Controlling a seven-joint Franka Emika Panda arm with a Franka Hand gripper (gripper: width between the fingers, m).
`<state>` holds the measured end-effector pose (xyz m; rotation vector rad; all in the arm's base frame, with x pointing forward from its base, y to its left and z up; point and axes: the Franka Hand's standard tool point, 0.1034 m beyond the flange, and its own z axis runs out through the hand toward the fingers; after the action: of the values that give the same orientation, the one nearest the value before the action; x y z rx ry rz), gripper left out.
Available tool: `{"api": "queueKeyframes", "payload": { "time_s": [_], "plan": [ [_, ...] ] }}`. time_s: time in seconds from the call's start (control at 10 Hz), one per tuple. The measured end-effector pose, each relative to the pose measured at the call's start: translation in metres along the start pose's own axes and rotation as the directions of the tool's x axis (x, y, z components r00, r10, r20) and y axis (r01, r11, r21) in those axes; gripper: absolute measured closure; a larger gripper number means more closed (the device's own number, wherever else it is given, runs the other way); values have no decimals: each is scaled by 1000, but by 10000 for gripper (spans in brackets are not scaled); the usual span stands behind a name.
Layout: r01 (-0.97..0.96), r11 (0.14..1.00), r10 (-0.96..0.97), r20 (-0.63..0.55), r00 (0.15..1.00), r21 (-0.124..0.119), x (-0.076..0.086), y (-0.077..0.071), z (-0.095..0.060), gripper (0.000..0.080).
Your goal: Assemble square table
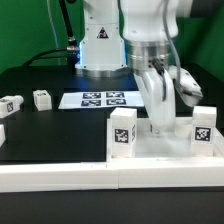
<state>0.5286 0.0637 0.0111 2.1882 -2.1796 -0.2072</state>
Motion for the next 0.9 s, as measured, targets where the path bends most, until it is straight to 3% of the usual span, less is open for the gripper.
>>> {"api": "queueKeyframes", "payload": {
  "time_s": [0.1,0.3,0.5,0.7,0.9],
  "plan": [
    [0,1000,0,-6,1000,7,-5,-5,1,150],
    [-13,990,16,-21,1000,140,-4,-18,-6,150],
    [-3,989,7,-26,1000,145,-9,-14,-5,150],
    [17,985,-11,-37,999,170,-5,-14,-5,150],
    [32,986,-27,-31,999,161,4,-13,-5,150]
  ]
}}
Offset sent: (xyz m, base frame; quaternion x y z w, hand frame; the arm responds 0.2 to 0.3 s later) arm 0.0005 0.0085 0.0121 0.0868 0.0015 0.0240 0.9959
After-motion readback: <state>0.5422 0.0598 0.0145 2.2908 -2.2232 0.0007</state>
